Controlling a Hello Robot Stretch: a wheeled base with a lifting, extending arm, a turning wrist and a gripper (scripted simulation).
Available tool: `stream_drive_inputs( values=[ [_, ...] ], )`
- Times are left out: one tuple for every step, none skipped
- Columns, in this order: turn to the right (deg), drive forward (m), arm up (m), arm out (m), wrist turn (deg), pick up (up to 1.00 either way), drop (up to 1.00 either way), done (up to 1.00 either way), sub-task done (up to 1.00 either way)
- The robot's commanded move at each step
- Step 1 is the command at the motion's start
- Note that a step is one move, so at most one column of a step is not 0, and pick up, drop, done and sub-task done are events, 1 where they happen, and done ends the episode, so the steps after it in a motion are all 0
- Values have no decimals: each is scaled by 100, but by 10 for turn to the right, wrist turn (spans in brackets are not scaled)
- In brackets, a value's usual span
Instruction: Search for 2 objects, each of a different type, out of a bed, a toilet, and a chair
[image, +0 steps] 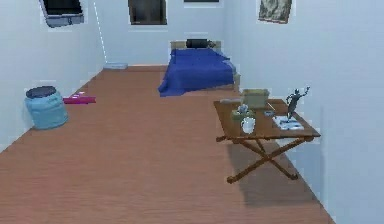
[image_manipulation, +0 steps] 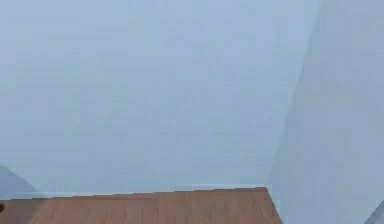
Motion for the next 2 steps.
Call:
stream_drive_inputs(
  values=[
    [-120,0,0,0,0,0,0,0,0],
    [0,20,0,0,0,0,0,0,0]
  ],
)
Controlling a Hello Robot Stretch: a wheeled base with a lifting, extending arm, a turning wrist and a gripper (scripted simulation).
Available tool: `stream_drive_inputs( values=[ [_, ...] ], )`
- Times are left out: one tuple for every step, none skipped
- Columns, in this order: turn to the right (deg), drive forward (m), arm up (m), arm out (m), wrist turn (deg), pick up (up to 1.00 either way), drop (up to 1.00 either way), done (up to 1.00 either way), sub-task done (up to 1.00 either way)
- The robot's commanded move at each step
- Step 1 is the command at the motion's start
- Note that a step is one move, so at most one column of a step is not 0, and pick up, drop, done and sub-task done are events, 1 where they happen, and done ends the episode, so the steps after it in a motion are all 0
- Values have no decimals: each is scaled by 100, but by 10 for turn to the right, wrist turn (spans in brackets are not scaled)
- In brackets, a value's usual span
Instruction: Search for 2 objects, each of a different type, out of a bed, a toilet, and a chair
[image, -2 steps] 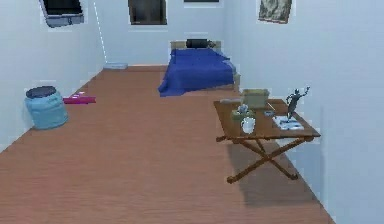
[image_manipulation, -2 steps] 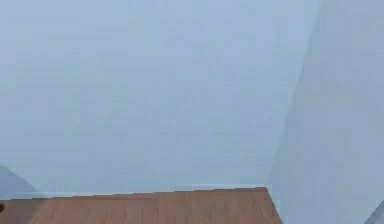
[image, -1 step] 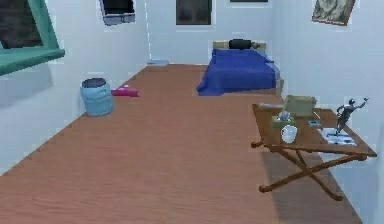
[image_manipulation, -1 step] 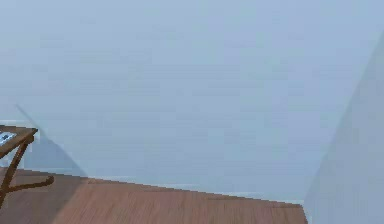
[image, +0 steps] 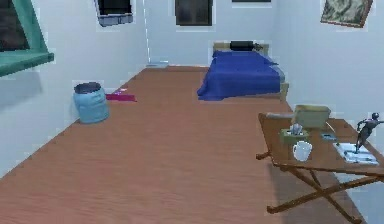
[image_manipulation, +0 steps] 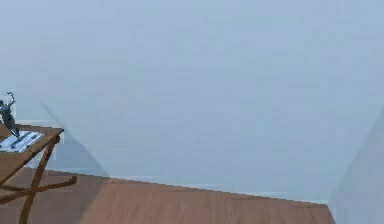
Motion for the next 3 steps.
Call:
stream_drive_inputs(
  values=[
    [30,0,0,0,0,0,0,0,0],
    [0,100,0,0,0,0,0,0,0],
    [0,100,0,0,0,0,0,0,0]
  ],
)
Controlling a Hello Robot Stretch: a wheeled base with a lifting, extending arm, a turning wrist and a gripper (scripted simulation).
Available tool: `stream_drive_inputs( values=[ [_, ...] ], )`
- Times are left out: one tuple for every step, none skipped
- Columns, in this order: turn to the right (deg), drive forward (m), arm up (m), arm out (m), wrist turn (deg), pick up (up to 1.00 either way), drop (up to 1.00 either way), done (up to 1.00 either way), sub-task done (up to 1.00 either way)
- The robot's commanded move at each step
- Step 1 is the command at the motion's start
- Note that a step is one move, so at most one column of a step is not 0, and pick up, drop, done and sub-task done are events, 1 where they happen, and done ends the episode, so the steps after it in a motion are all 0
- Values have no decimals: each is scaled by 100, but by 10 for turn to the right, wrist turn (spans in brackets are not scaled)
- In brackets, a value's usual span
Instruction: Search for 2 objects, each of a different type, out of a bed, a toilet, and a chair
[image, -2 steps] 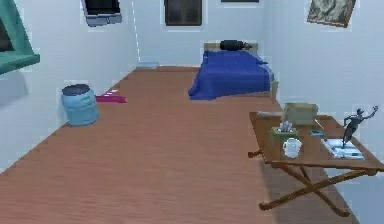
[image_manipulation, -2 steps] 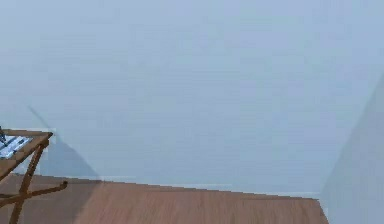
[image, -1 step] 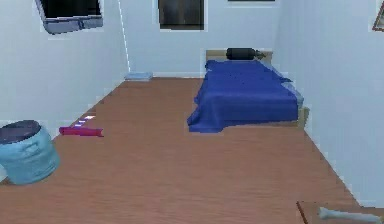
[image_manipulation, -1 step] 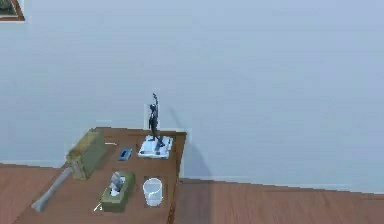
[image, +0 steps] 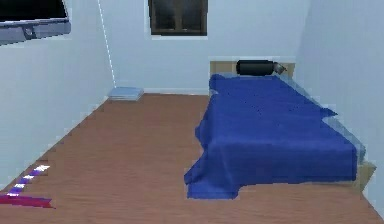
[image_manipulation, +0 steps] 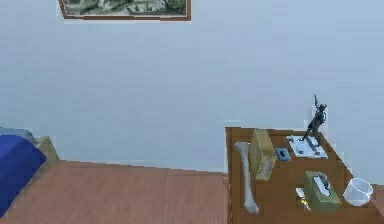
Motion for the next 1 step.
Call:
stream_drive_inputs(
  values=[
    [120,0,0,0,0,0,0,0,0]
  ],
)
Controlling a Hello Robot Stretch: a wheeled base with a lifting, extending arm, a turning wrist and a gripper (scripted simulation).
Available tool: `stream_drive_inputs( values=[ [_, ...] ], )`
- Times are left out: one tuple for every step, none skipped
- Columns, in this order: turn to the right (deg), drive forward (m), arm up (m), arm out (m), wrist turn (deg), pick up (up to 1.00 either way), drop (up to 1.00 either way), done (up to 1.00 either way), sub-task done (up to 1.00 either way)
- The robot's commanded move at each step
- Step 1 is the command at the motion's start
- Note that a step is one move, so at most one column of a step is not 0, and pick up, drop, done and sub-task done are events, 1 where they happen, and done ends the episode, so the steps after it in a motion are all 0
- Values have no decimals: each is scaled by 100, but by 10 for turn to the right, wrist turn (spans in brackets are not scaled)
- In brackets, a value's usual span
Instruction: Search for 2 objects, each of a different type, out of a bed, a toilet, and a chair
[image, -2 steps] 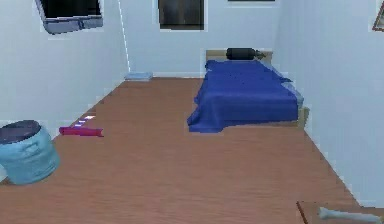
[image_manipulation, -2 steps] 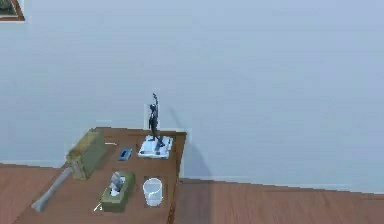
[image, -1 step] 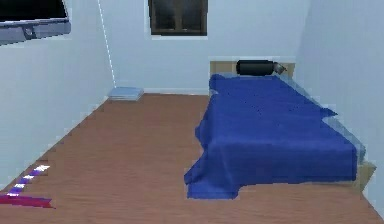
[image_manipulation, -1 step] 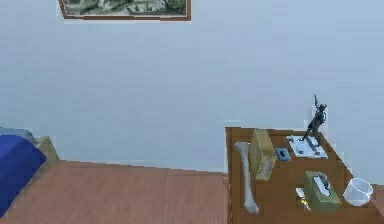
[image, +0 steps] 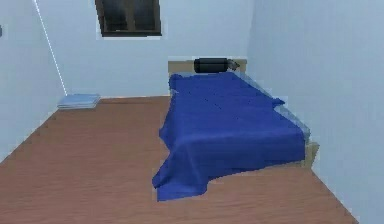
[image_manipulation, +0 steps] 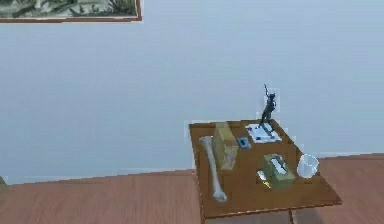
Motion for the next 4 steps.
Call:
stream_drive_inputs(
  values=[
    [0,10,0,0,0,0,0,0,0],
    [0,50,0,0,0,0,0,0,0],
    [90,0,0,0,0,0,0,0,0],
    [0,0,0,0,0,0,0,100,0]
  ],
)
